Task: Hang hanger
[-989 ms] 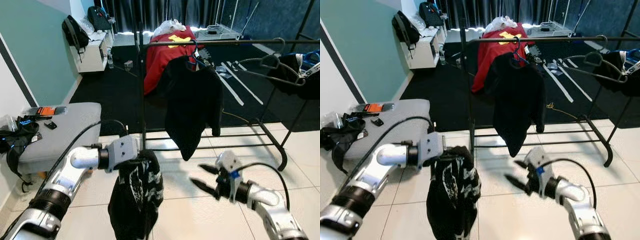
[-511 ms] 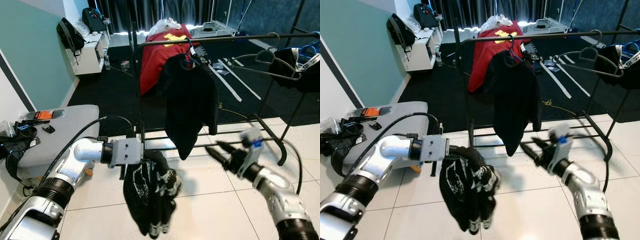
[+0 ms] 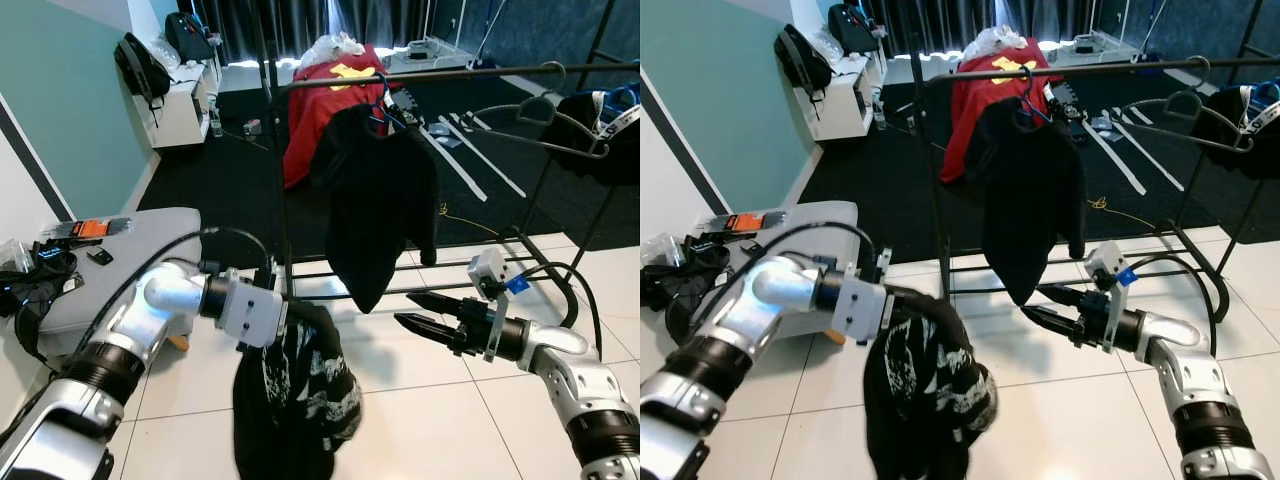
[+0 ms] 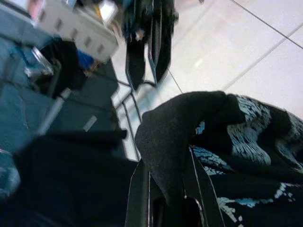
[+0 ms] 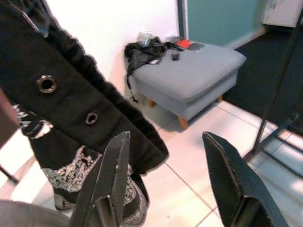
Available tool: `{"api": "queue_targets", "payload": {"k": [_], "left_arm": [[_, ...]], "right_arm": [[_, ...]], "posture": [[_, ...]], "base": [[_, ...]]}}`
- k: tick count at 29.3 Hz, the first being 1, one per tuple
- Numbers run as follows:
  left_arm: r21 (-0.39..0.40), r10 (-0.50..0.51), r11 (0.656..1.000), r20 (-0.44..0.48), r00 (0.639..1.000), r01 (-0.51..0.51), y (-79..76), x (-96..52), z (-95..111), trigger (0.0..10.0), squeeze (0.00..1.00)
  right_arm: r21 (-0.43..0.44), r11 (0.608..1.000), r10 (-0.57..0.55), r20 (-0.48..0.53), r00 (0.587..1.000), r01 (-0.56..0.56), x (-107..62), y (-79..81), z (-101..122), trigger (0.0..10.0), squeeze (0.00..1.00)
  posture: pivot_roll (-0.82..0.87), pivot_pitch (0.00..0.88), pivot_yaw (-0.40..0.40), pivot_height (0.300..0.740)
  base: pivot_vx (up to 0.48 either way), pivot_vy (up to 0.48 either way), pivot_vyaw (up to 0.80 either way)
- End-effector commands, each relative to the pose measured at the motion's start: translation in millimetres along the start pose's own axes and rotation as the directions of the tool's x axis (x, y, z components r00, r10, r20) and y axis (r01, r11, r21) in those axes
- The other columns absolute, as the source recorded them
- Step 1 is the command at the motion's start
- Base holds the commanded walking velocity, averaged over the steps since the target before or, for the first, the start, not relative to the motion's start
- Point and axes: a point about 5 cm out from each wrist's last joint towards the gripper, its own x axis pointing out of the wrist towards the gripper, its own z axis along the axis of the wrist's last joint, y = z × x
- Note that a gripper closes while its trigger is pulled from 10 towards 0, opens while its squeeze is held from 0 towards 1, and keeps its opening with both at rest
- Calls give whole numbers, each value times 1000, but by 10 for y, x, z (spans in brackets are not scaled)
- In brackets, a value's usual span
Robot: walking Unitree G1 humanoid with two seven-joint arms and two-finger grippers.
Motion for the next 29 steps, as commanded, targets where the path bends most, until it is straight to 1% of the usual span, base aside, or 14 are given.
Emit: {"api": "queue_targets", "payload": {"k": [1, 8, 11, 13, 15, 16, 17, 19, 20, 22, 23, 25, 27, 29], "left_arm": [[80, 14, 997, 46, 999, -18, 88, -14, 87, 0, 0], [85, -17, 996, 37, 999, 14, 48, -23, 75, 0, 0], [36, -30, 999, -8, 1000, 30, -47, -46, -7, 0, 0], [26, -31, 999, -16, 999, 32, -65, -50, -21, 0, 0], [8, -31, 999, -25, 999, 32, -106, -53, -51, 0, 0], [-34, -27, 999, -40, 999, 25, -155, -48, -95, 0, 0], [-34, -27, 999, -40, 999, 25, -155, -48, -95, 0, 0], [-210, -15, 978, -119, 993, -10, -325, -37, -270, 0, 0], [-210, -15, 978, -119, 993, -10, -325, -37, -270, 0, 0], [-383, 33, 918, -174, 984, -99, -506, -8, -402, 0, 0], [-419, 42, 901, -169, 985, -111, -607, 34, -413, 0, 0], [-435, 47, 893, -162, 986, -114, -669, 64, -410, 0, 0], [-387, -24, 921, -131, 991, -29, -811, 142, -356, 0, 0], [-367, -53, 930, -127, 990, 3, -855, 162, -343, 0, 0]], "right_arm": [[-85, 996, 20, -12, 1000, -21, 116, -41, 63, 10000, 0], [-152, 988, -7, 61, 998, 16, 197, -122, 256, 10000, 0], [-154, 983, -80, 135, 988, 100, 189, -196, 384, 10000, 0], [-149, 982, -94, 140, 986, 115, 180, -206, 386, 10000, 0], [-142, 976, -150, 110, 983, 165, 161, -230, 317, 10000, 0], [-148, 956, -248, 50, 967, 253, 142, -262, 197, 10000, 0], [-148, 956, -248, 50, 967, 253, 142, -262, 197, 10000, 0], [-132, 868, -488, -46, 872, 479, 108, -330, -94, 10000, 0], [-132, 868, -488, -46, 872, 479, 108, -330, -94, 10000, 0], [-72, 789, -614, -70, 786, 610, 131, -299, -317, 10000, 0], [-39, 765, -644, -81, 761, 643, 175, -232, -443, 10000, 0], [-20, 750, -660, -89, 746, 661, 203, -182, -524, 10000, 0], [13, 734, -674, -109, 730, 679, 289, -33, -705, 10000, 0], [31, 728, -678, -112, 726, 685, 317, 15, -755, 10000, 0]], "posture": [[-34, 12, 81, 740], [-26, 11, 71, 740], [-29, 14, 75, 740], [-29, 14, 75, 740], [-34, 15, 78, 740], [-35, 16, 79, 740], [-35, 16, 79, 740], [-37, 18, 88, 740], [-37, 18, 88, 740], [-44, 21, 101, 740], [-47, 23, 103, 740], [-47, 23, 104, 740], [-40, 25, 101, 740], [-40, 25, 101, 740]], "base": [[0, 0, 0], [0, 0, 0], [0, 0, 0], [0, 0, 0], [0, 0, 0], [0, 0, 0], [0, 0, 0], [0, 0, 0], [0, 0, 0], [0, 0, 0], [0, 0, 0], [0, 0, 0], [0, 0, 0], [0, 0, 0]]}}
